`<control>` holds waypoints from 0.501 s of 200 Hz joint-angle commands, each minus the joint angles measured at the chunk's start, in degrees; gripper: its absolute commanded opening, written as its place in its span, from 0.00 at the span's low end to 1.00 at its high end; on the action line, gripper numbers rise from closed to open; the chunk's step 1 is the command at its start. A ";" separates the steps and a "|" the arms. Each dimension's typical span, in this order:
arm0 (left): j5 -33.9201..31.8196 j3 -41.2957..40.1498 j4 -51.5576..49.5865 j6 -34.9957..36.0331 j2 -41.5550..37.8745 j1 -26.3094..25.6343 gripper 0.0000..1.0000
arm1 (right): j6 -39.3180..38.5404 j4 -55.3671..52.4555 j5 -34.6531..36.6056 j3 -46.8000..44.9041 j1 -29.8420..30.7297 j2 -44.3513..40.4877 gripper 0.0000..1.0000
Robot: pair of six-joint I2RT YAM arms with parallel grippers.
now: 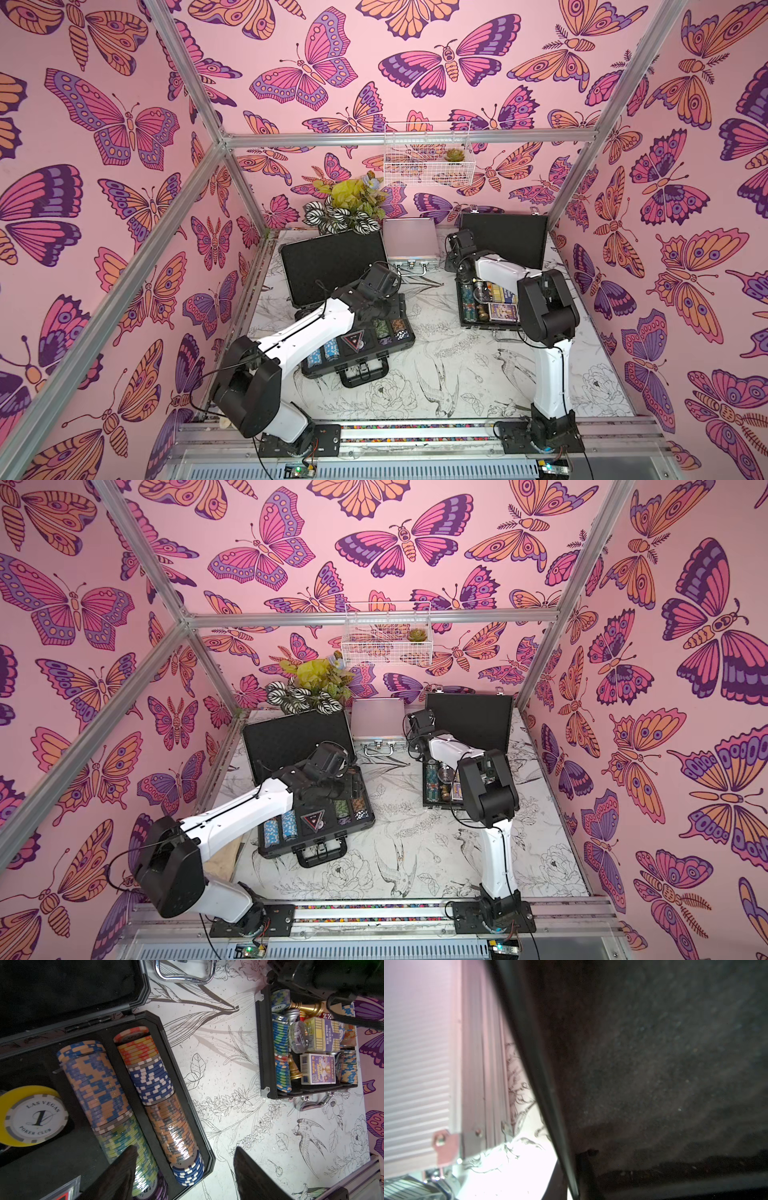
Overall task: Close the poker set cases
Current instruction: Move the poker set case to the center of the board.
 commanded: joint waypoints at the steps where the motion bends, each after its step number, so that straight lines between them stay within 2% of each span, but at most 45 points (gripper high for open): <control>1: -0.92 -1.50 0.66 -0.32 -2.30 -0.13 0.75 | 10.90 -5.07 2.98 -1.74 1.27 -4.15 0.00; 100: -1.47 -5.68 1.76 0.11 -6.12 -0.13 0.75 | 17.22 -10.00 7.88 -2.52 6.37 -5.63 0.00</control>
